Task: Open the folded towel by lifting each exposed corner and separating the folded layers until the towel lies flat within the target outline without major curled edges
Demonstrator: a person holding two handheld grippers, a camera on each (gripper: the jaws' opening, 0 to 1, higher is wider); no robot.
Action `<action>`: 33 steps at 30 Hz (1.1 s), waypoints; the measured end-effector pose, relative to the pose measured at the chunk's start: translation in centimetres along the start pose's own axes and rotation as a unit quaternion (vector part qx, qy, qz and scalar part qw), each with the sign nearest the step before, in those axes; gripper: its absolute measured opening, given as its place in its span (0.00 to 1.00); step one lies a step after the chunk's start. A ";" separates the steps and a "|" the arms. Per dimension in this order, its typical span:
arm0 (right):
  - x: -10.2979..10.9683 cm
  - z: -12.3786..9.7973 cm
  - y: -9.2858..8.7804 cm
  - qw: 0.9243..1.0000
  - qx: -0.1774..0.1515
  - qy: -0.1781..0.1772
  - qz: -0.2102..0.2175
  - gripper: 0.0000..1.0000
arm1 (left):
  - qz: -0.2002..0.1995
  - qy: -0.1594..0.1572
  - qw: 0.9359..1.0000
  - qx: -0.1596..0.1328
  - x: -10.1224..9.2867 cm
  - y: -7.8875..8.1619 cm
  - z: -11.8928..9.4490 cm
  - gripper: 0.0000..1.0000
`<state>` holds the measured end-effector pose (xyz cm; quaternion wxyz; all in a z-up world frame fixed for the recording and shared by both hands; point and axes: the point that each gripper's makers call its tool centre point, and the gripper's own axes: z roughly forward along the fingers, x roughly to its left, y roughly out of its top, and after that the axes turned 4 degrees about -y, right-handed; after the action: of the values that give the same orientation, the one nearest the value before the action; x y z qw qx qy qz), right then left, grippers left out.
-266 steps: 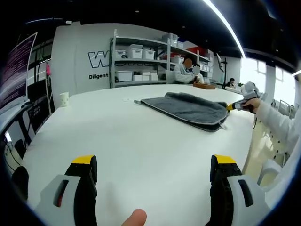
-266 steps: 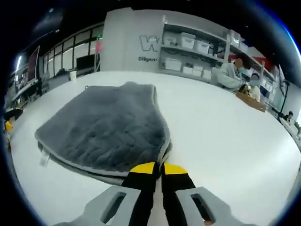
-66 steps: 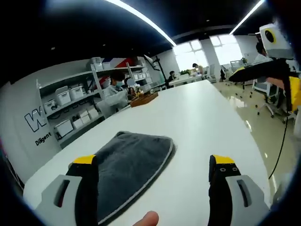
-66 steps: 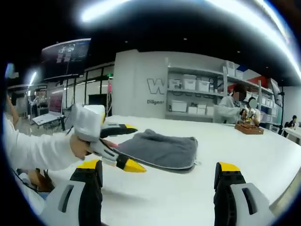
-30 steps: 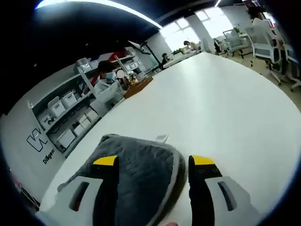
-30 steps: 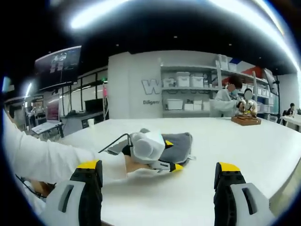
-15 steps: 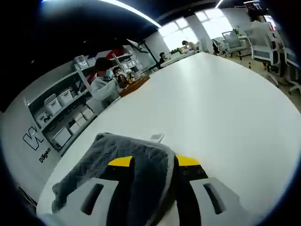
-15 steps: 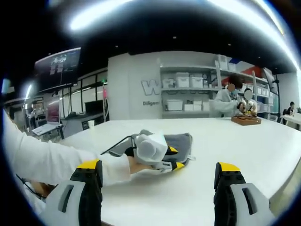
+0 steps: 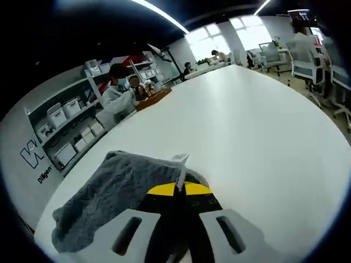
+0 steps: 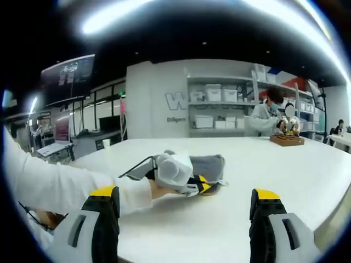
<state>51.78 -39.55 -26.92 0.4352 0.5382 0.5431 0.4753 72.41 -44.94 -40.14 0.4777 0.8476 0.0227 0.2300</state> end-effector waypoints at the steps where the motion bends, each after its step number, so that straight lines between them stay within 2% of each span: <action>1: 0.0 0.0 -0.1 1.000 0.002 -0.001 -0.002 0.99 | -0.021 -0.006 1.000 -0.001 -0.2 -0.1 0.0 0.02; 3: 0.1 0.0 -0.2 1.000 0.004 -0.001 -0.003 0.99 | -0.050 -0.010 0.999 -0.004 0.0 -0.2 0.0 0.02; 4: 0.1 0.0 -0.2 1.000 0.005 -0.001 -0.004 0.99 | -0.090 -0.016 0.996 -0.007 0.1 -0.2 -0.1 0.02; 7: 0.1 0.1 -0.3 1.000 0.006 0.000 -0.002 0.99 | -0.195 -0.044 0.980 -0.018 0.8 -0.2 0.4 0.02; 8: 0.1 0.1 -0.3 1.000 0.008 -0.001 -0.002 0.99 | -0.226 -0.051 0.972 -0.025 -0.1 -0.9 -0.5 0.02; 10: 0.0 0.1 -0.5 1.000 0.011 -0.002 -0.004 0.99 | -0.275 -0.057 0.959 -0.034 -0.1 -1.0 -0.7 0.02; 13: 0.0 0.2 -0.6 1.000 0.013 -0.004 -0.002 0.99 | -0.320 -0.054 0.945 -0.047 0.6 -1.2 -1.1 0.02; 16: 0.0 0.2 -0.6 1.000 0.013 -0.004 -0.002 0.99 | -0.334 -0.052 0.940 -0.050 1.7 -1.3 -1.0 0.02; 17: 0.0 0.2 -0.6 1.000 0.012 -0.003 -0.002 0.99 | -0.352 -0.056 0.933 -0.056 2.4 -1.2 -1.0 0.02; 18: 0.1 0.2 -0.5 1.000 0.011 -0.003 -0.001 0.99 | -0.362 -0.061 0.928 -0.060 2.5 -1.1 -1.2 0.02; 20: 0.1 0.3 -0.6 1.000 0.013 -0.004 -0.002 0.99 | -0.375 -0.067 0.922 -0.065 2.1 -1.2 -1.8 0.02; 23: 0.0 0.3 -0.6 1.000 0.015 -0.005 -0.004 0.99 | -0.378 -0.058 0.921 -0.070 2.5 -1.3 -3.0 0.02; 26: 0.1 0.5 -0.7 1.000 0.016 -0.005 -0.004 0.99 | -0.372 -0.047 0.924 -0.072 3.5 -1.3 -3.6 0.02; 31: 0.6 0.6 -0.8 1.000 0.021 0.001 -0.009 0.99 | -0.351 -0.014 0.934 -0.066 6.4 -1.4 -4.4 0.02; 32: 0.7 0.6 -0.8 1.000 0.020 0.002 -0.009 0.99 | -0.344 -0.006 0.937 -0.063 7.1 -2.3 -4.7 0.02; 33: 0.7 0.6 -0.7 1.000 0.019 0.002 -0.010 0.99 | -0.329 0.005 0.943 -0.055 7.8 -3.0 -5.0 0.02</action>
<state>52.19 -38.79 -27.69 0.4284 0.5400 0.5584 0.4615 77.84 -37.30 -37.57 0.5725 0.7641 0.2899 0.0655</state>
